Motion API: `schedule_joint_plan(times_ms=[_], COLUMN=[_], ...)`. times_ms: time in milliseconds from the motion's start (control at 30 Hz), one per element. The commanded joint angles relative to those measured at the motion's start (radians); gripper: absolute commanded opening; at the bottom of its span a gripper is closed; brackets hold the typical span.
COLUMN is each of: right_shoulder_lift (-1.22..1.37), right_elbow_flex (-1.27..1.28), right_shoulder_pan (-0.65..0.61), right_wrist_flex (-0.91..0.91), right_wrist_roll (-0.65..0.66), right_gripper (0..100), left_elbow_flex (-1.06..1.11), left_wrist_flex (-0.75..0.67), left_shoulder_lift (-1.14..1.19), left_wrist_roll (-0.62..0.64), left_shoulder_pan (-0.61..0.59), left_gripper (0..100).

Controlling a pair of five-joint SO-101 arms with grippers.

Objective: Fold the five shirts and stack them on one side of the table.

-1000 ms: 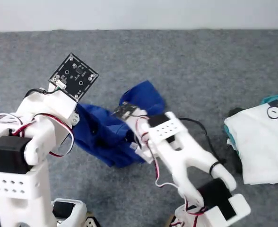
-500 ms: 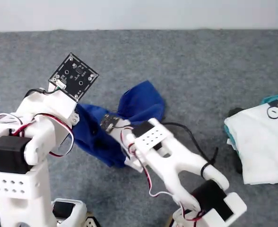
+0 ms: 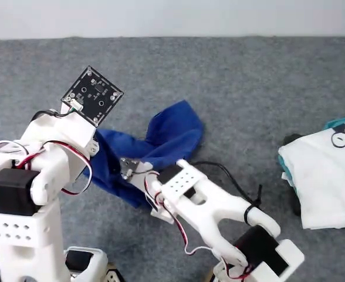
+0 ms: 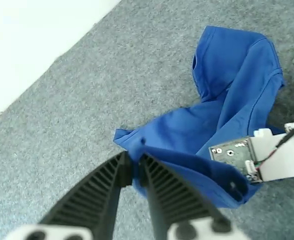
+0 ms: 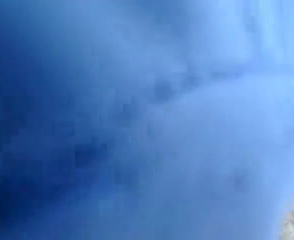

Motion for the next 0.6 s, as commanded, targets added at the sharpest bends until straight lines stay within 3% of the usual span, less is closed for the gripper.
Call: schedule_joint_plan(times_ms=[0,200,567], right_shoulder_lift=[0.004,0.004,0.002], right_elbow_flex=[0.049,0.054,0.049], right_shoulder_pan=[-0.012,-0.012,-0.012], right_wrist_flex=[-0.068,-0.070,-0.076], right_wrist_roll=[0.014,0.080,0.075], right_gripper=[16.4,16.0,16.1], left_elbow_flex=[-0.002,-0.002,-0.002], left_wrist_flex=[-0.012,-0.012,-0.012], left_shoulder_lift=[-0.018,-0.018,-0.018], left_wrist_roll=[-0.005,-0.005,-0.005], left_shoulder_pan=[-0.008,-0.008,-0.008], left_gripper=[1,1,1])
